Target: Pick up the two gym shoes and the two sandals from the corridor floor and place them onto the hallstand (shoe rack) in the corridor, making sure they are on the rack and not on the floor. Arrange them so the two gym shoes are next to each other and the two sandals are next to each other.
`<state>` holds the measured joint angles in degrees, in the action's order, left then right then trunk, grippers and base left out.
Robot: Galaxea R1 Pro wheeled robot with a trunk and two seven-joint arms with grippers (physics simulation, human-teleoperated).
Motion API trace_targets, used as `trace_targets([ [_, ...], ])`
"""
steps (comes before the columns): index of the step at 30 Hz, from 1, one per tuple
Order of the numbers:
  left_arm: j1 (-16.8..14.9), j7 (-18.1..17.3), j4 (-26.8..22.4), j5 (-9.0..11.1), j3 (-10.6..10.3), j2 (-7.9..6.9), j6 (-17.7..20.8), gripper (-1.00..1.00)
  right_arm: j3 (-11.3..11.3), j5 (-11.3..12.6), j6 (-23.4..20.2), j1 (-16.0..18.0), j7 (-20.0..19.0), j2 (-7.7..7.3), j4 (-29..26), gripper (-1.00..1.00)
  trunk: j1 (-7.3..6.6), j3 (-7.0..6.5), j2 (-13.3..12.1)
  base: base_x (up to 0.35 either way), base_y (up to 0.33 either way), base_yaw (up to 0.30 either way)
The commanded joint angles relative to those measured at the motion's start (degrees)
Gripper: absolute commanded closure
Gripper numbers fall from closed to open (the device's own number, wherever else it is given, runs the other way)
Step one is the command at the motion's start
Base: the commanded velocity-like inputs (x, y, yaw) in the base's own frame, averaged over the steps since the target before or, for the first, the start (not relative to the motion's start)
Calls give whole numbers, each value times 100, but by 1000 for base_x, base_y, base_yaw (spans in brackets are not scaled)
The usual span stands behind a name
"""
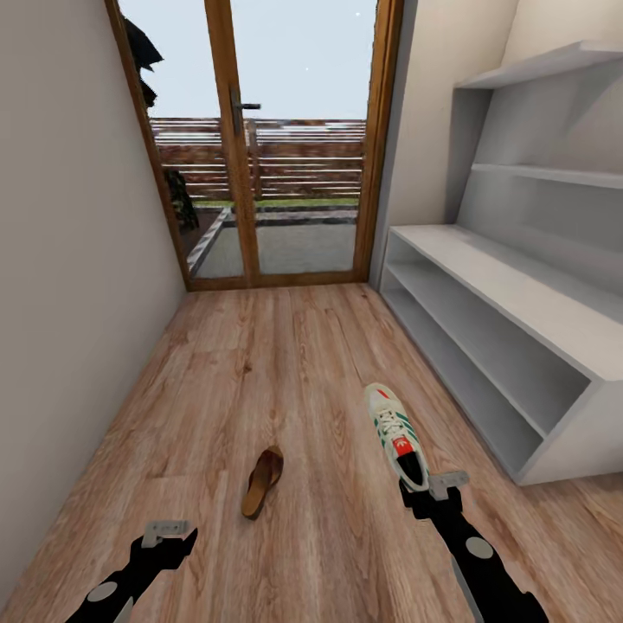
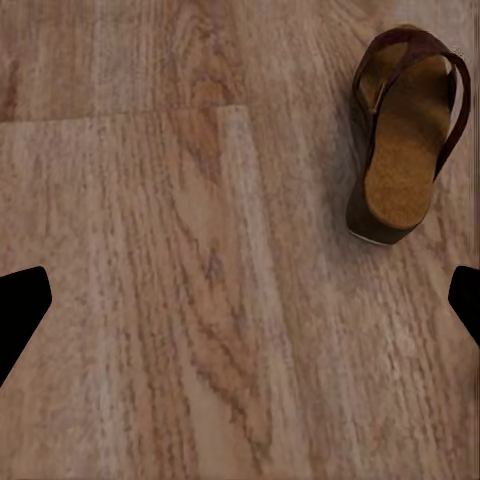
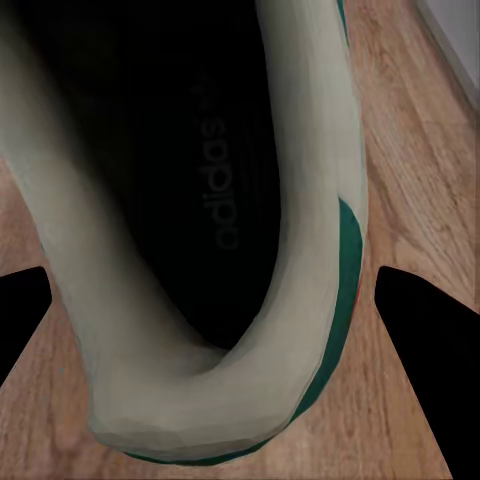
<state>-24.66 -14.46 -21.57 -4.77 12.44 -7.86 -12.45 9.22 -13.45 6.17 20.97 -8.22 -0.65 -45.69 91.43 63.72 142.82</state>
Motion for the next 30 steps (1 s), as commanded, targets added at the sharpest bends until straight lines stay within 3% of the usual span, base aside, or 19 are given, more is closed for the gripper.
trace_targets([
  [1, -4, -38, 5, -50, 48, 3, -20, -100, 27, -52, 25, 4, -39, 4, 2, 100, 2, 5, 2, 295, -148, 0],
  [8, -8, -39, 10, -50, 48, 3, -20, -100, 27, -52, 24, 4, -39, 3, -1, 100, 2, 5, 2, 320, -67, -62],
  [21, -13, -39, 12, -50, 48, 3, -20, -100, 23, -52, 23, 4, -39, 22, -25, 100, 2, 5, 2, 336, -6, -254],
  [30, -10, -39, 12, -50, 48, 3, -29, -100, 18, -61, 38, 4, -39, 37, -26, 100, 2, 5, 2, 330, 59, -53],
])
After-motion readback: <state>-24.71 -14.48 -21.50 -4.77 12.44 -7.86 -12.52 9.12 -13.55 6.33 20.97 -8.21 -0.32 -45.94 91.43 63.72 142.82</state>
